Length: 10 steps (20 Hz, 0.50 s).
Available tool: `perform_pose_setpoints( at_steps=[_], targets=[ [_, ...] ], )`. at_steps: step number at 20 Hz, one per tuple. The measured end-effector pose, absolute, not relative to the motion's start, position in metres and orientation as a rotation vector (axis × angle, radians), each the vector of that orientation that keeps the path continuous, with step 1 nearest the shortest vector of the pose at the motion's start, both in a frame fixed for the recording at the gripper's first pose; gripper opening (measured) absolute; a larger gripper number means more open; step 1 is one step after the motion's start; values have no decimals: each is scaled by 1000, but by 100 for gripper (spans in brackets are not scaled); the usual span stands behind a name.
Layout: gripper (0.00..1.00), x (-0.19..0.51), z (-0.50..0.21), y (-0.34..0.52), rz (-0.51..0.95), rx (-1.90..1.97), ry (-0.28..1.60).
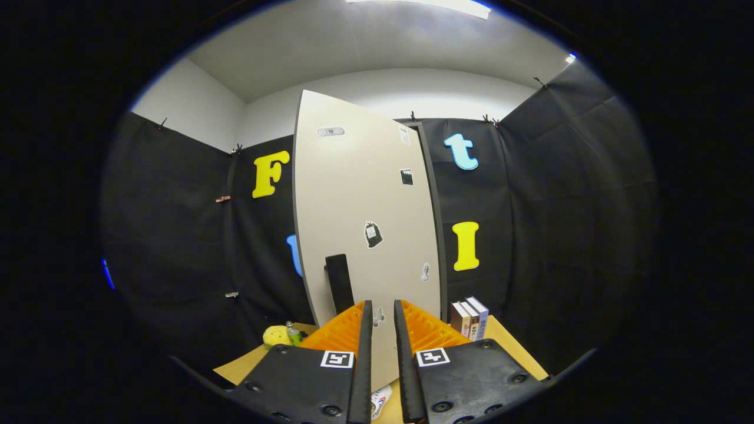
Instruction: Open the shoe cabinet door, grab the shoes and put them into the shoe cabinet, then close the shoe cabinet door.
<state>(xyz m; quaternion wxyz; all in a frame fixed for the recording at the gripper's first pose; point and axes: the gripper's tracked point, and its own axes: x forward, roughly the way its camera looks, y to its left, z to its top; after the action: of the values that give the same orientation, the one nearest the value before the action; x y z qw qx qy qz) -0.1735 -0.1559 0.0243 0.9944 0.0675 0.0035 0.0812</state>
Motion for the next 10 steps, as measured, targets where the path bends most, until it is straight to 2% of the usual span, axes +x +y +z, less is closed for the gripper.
perform_pose_setpoints(
  at_steps=[5,10],
  targets=[
    [24,-155,35,-139,156,158,-38],
    [24,-121,18,-109,134,144,1]
  ],
)
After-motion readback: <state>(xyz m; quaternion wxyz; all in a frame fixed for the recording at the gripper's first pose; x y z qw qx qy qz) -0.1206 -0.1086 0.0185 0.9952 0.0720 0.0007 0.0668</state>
